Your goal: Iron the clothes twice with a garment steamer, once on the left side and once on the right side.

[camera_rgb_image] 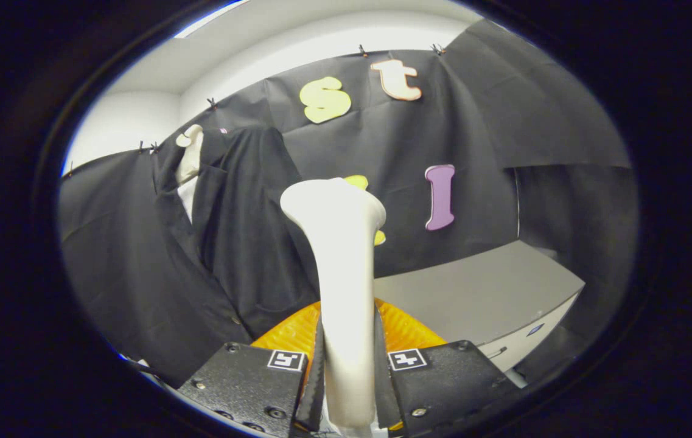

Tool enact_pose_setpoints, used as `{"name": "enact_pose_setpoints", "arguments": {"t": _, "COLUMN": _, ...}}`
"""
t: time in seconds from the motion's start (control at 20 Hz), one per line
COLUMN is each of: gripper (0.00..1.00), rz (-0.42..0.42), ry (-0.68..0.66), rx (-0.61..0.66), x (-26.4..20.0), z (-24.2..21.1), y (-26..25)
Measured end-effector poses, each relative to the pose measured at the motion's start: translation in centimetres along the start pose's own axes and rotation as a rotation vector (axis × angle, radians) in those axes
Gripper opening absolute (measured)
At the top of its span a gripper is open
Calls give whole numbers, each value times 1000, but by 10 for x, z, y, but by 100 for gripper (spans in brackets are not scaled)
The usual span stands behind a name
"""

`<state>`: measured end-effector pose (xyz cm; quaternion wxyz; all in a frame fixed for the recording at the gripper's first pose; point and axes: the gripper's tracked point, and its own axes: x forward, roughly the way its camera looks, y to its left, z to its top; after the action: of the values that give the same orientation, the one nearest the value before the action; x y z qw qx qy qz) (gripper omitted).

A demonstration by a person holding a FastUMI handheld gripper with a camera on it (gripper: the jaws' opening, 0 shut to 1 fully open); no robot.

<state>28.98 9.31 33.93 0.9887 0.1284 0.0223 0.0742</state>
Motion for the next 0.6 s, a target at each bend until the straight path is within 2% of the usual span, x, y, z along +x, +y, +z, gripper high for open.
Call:
{"name": "enact_pose_setpoints", "arguments": {"t": 0.35, "gripper": 37, "rz": -74, "ry": -143, "rx": -82, "x": 0, "z": 37, "y": 81}}
{"name": "enact_pose_setpoints", "arguments": {"t": 0.6, "gripper": 37, "rz": -90, "ry": -207, "rx": -162, "x": 15, "z": 54, "y": 136}}
